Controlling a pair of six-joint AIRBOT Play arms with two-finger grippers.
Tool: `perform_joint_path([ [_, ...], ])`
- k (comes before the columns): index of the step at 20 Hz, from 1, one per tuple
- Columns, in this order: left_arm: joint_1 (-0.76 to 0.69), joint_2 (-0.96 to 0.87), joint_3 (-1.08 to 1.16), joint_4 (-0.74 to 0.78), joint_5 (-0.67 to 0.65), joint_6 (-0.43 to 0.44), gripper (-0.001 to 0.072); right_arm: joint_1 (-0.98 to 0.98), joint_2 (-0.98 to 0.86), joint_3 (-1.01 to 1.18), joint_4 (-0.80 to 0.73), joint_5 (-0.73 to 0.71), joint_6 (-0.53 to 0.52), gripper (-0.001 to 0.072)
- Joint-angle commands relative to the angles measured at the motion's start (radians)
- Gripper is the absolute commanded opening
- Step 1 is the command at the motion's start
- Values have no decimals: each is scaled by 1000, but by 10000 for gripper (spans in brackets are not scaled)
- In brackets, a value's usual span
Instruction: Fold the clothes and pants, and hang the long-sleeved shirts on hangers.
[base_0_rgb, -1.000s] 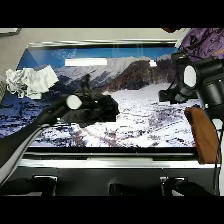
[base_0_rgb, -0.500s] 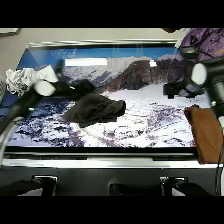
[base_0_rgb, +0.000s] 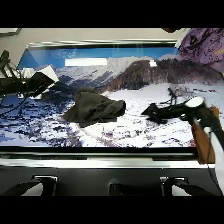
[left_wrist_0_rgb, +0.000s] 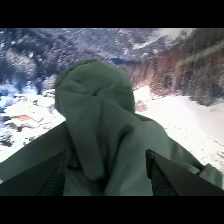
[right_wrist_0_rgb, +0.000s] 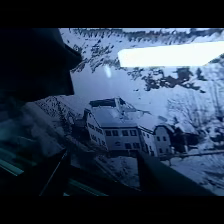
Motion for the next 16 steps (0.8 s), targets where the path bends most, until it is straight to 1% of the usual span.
perform_joint_path([
  [1, 30, 7, -30, 26, -31, 8, 545, 136, -71, -87, 204, -169, -89, 498],
  [3, 31, 7, -47, 40, -32, 8, 545, 209, -119, -86, 252, -238, -87, 497],
  [7, 31, 7, -76, 41, -32, 8, 545, 293, -187, -62, 315, -309, -91, 495],
  [13, 30, 7, -85, 79, -31, 8, 545, 367, -206, -50, 358, -461, -61, 476],
  [16, 30, 6, -85, 101, -29, 8, 545, 386, -220, -46, 372, -491, -46, 476],
])
